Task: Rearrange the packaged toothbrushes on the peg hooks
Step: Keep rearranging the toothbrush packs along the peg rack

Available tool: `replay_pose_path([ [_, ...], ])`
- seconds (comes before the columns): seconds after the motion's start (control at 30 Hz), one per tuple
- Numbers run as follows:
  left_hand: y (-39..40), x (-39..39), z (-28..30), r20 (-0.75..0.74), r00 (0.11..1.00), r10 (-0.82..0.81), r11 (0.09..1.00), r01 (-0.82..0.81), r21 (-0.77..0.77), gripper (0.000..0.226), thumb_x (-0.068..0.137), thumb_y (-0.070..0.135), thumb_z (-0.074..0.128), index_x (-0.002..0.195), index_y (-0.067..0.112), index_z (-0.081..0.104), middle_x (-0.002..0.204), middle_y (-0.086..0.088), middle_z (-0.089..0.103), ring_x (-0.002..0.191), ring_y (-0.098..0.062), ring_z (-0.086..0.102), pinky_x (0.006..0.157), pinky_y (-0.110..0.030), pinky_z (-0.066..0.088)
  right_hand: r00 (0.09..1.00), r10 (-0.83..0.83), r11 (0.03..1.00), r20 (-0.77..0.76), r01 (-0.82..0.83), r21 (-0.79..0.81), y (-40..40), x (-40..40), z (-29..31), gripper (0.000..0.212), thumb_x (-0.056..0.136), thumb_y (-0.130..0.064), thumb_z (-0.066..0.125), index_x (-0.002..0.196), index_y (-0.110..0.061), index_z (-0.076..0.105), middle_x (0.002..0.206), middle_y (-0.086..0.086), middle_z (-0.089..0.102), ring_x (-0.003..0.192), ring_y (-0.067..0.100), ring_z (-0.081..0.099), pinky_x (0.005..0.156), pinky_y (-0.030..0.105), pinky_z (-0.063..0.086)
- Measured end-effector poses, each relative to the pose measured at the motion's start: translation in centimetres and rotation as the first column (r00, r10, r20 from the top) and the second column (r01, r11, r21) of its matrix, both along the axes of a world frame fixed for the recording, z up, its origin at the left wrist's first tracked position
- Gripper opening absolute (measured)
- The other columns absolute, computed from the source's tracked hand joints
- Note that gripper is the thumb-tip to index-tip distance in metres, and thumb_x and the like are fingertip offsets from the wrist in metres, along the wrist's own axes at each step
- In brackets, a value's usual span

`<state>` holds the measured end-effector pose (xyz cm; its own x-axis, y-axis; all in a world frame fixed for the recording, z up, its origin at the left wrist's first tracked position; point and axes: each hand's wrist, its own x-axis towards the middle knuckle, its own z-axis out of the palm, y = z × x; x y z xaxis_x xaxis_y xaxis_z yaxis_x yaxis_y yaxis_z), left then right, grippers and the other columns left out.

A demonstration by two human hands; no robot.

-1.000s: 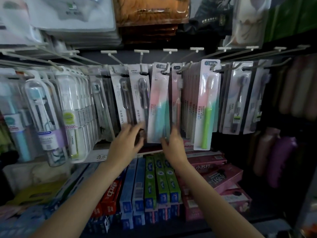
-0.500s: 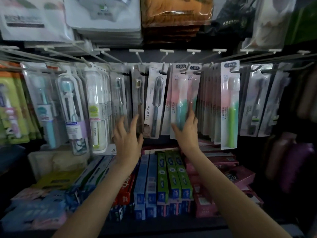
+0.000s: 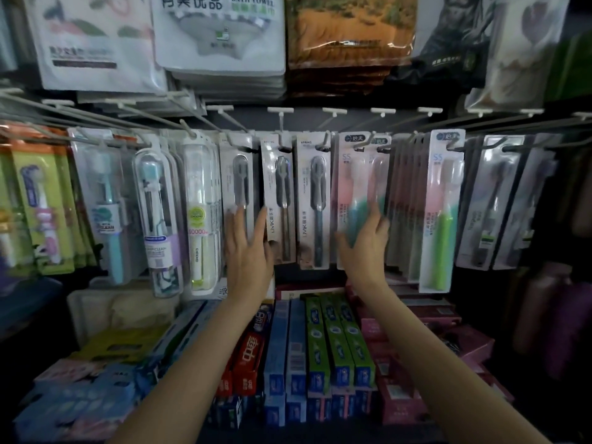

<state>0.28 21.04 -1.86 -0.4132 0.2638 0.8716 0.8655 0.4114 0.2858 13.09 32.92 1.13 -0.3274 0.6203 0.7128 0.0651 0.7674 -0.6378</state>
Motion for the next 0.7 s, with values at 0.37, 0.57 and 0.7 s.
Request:
replay_pose_path([
  [0.37,0.5,-1.6,7.5,-0.08,0.99,0.114,0.977,-0.126,-0.17,0.1,0.076,-0.019,0.043,0.145,0.027,-0.013,0.151,0.003,-0.024,0.138,-0.027,-0.024,0.113,-0.046,-0.007,0.939,-0.284,0.889,0.192,0.182,0.42,-1.2,-3.7,5.2,0.078,0.089,-0.035,0.057,0.146,-0.036,0.004,0.155,0.013,-0.01,0.141,0.039,-0.008,0.11,0.058,0.001],
  [0.57,0.5,-2.4,7.2,-0.106,0.99,0.089,0.977,-0.108,-0.183,0.095,0.078,-0.019,0.039,0.141,0.021,-0.02,0.145,0.003,-0.03,0.133,-0.019,-0.029,0.11,-0.036,-0.017,0.914,-0.335,0.867,0.228,0.204,0.455,-0.9,-3.4,5.5,0.076,0.09,-0.037,0.055,0.147,-0.033,0.004,0.155,0.012,-0.002,0.14,0.041,-0.005,0.109,0.061,0.003],
  [0.7,0.4,-2.1,6.5,-0.136,0.989,0.058,0.983,-0.081,-0.163,0.092,0.08,-0.015,0.041,0.143,0.02,-0.017,0.149,-0.002,-0.025,0.135,-0.019,-0.028,0.107,-0.032,-0.023,0.919,-0.325,0.868,0.224,0.195,0.456,-0.7,-2.8,5.2,0.078,0.088,-0.035,0.058,0.146,-0.037,0.005,0.155,0.014,0.003,0.139,0.044,-0.002,0.109,0.063,0.007],
])
